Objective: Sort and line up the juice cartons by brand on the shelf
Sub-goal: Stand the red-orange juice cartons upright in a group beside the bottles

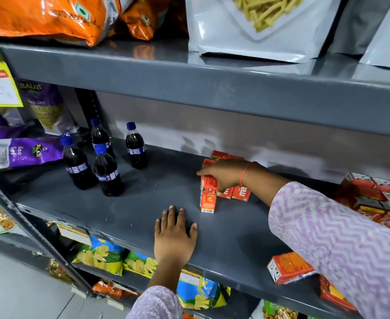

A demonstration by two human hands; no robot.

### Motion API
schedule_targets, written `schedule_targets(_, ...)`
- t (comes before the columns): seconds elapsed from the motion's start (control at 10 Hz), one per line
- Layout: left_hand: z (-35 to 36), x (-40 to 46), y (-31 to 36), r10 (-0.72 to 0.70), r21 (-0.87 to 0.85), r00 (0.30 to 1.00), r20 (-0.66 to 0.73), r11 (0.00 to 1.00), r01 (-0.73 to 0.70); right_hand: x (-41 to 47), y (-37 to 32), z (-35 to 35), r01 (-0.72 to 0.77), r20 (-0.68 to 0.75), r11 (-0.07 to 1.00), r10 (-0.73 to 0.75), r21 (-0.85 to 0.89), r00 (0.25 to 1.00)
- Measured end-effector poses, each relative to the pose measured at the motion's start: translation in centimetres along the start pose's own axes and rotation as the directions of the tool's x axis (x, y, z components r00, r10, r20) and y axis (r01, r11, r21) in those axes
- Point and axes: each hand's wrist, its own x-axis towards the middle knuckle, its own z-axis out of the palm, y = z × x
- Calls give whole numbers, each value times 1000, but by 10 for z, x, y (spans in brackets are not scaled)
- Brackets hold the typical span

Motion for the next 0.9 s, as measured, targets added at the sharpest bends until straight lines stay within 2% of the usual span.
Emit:
schedule_targets(0.1,1,0,0,-3,-8,1000,-4,1000,3,0,0,2,33,-41,999,-34,-27,999)
schedule_targets(0.3,1,1,0,-4,-19,1000,0,1000,4,4,-3,2,-60,-77,998,59,-22,995)
schedule_targets(0.5,1,1,0,-10,-17,1000,-1,1000,10,8,-12,11,-141,-125,985,153,102,980)
schedule_targets(0.6,2,1,0,-4,-14,1000,-9,1000,4,1,-14,14,-166,-148,967,196,194,969)
schedule_targets(0.7,4,1,-1,-4,-14,999,-32,1000,3,-16,-9,13,-168,-156,887,256,429,954)
schedule_targets(0.8,5,1,0,2,-6,1000,-30,1000,-2,-52,13,17,-222,-177,767,399,601,900)
schedule_targets(0.9,4,1,0,5,0,1000,-20,1000,-5,-105,39,35,-309,98,766,309,563,946)
